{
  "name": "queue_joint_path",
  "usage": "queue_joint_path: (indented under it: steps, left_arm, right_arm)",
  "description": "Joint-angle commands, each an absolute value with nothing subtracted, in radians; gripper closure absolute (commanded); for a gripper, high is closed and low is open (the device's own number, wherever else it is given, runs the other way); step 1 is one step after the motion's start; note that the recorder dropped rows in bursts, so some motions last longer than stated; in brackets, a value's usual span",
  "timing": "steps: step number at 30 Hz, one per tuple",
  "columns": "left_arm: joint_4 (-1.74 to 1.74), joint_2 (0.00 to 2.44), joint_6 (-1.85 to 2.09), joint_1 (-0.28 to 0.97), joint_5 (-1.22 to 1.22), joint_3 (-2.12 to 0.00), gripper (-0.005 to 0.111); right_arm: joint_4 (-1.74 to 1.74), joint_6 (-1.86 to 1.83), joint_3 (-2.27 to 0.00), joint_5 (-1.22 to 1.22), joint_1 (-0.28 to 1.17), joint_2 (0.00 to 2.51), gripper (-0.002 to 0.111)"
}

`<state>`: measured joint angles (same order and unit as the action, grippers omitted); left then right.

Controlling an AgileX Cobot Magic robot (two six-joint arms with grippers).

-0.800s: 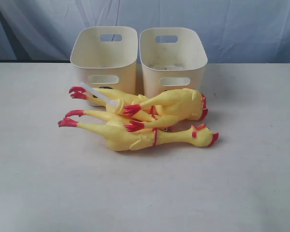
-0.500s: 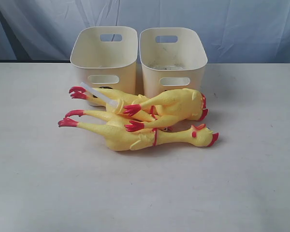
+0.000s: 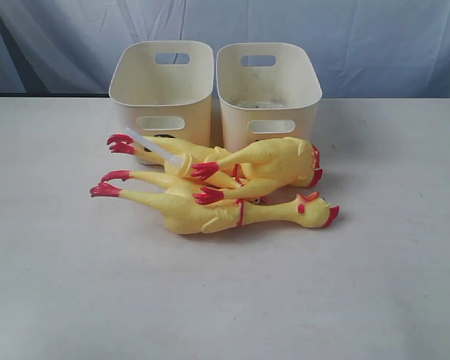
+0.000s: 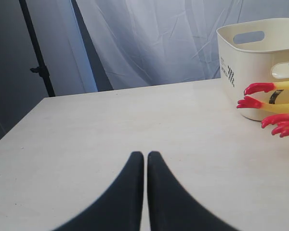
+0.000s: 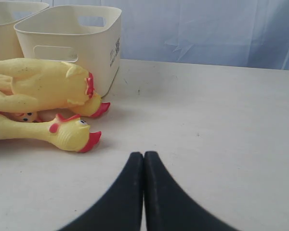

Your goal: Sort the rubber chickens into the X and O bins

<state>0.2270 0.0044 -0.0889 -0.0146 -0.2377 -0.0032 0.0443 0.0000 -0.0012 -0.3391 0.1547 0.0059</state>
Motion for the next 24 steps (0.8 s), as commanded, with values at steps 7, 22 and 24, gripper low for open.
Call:
queue_joint_path:
  steps: [7,22,24]
  left_arm:
    - [0.228,0.0,-0.092,-0.018,-0.233,0.0,0.103]
    - [0.228,0.0,-0.092,-0.018,-0.233,0.0,0.103]
    - [0.228,0.0,-0.092,-0.018,-0.233,0.0,0.103]
  right_arm:
    - [0.051,0.0,0.0,-0.335,0.151,0.0,0.108]
    - [-0.044,0.0,0.0,-0.203,0.151,0.0,0.108]
    - [-0.083,0.0,0.0,-0.153,0.151,0.0,0.108]
